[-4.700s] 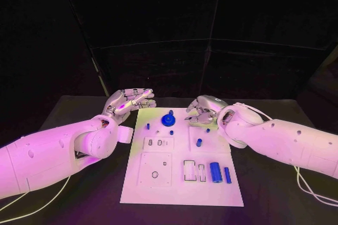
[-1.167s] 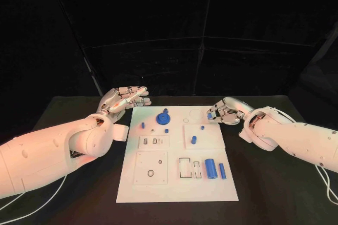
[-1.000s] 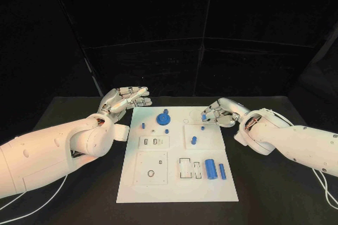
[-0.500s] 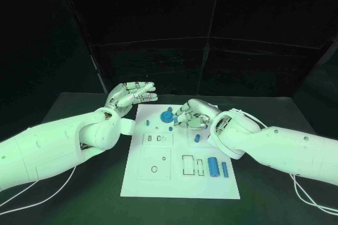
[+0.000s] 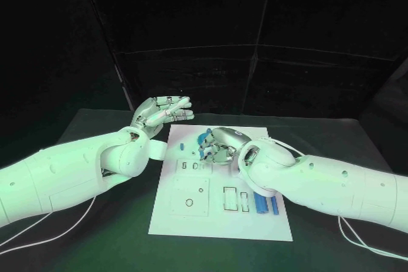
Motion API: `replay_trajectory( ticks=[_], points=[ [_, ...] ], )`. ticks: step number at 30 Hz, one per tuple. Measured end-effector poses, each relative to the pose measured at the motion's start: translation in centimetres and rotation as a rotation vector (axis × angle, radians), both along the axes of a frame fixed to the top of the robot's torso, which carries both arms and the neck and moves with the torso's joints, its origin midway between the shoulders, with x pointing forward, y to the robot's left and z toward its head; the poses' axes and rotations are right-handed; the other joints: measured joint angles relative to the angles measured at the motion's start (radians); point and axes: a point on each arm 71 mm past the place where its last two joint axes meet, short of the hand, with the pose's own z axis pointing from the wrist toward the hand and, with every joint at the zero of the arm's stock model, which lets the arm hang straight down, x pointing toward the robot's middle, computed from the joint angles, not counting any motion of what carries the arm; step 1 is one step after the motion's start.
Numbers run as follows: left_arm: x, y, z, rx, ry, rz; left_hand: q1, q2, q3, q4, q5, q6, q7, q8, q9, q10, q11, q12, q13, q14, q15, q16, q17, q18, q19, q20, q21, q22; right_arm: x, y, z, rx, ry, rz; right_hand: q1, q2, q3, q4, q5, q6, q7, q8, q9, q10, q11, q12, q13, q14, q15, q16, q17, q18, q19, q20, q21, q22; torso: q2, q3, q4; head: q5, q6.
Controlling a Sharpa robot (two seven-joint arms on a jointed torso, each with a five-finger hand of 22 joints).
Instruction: Assemble the parts on the task board
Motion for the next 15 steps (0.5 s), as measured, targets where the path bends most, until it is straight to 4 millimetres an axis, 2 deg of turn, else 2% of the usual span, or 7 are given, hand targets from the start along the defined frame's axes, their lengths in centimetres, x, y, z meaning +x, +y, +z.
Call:
replay_trajectory(
  ticks=[15],
  points=[
    [0.0,-0.1,0.0,-0.001,-0.001,-0.002,0.0,0.0,0.0,0.0,0.0,0.0,0.0,0.0,0.0,0.0,0.0,0.0,0.0,0.0,0.0,0.0,0.0,0.0,0.0,0.0,0.0,0.0,-0.8,1.7,-2.2,-0.069,0.02,0.025,-0.006,-0.006,0.0,0.0,0.0,0.0,-0.003,0.0,0.001,0.0,0.0,0.0,-0.002,0.0,0.0,0.0,0.0,0.0,0.0,0.0,0.0,-0.003,0.0,0.0016,-0.0017,0.006,-0.004]
  ],
)
